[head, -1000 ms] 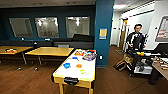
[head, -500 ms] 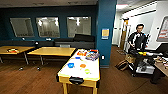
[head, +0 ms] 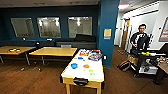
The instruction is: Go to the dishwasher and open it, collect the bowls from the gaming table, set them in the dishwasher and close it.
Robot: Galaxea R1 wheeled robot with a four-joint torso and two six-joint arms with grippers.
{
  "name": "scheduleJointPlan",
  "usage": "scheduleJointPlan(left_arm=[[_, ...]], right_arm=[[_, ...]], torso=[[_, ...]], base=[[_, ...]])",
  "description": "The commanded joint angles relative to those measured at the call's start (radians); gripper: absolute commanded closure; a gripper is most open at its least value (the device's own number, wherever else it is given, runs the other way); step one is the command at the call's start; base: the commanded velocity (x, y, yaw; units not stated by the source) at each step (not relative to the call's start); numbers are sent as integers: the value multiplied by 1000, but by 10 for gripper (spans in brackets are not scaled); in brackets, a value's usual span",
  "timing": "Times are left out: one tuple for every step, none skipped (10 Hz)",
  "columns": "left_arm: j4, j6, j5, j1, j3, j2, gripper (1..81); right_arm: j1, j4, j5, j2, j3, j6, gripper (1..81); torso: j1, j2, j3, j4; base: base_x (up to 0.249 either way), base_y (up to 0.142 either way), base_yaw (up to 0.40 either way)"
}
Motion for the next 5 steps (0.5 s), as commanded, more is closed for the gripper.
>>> scheduleJointPlan(left_arm=[[10,4,42,-61,5,-2,10],[10,4,42,-61,5,-2,10],[8,4,42,-61,5,-2,10],[8,4,42,-61,5,-2,10],[7,4,42,-61,5,-2,10]], right_arm=[[48,-3,-50,-3,7,-4,10],[48,-3,-52,-3,7,-4,10],[48,-3,-50,-3,7,-4,10],[48,-3,-52,-3,7,-4,10],[48,-4,-50,-3,7,-4,10]], torso=[[0,0,0,0],[0,0,0,0],[0,0,0,0],[0,0,0,0],[0,0,0,0]], base=[[111,121,0],[112,119,0],[112,119,0],[105,136,0],[101,152,0]])
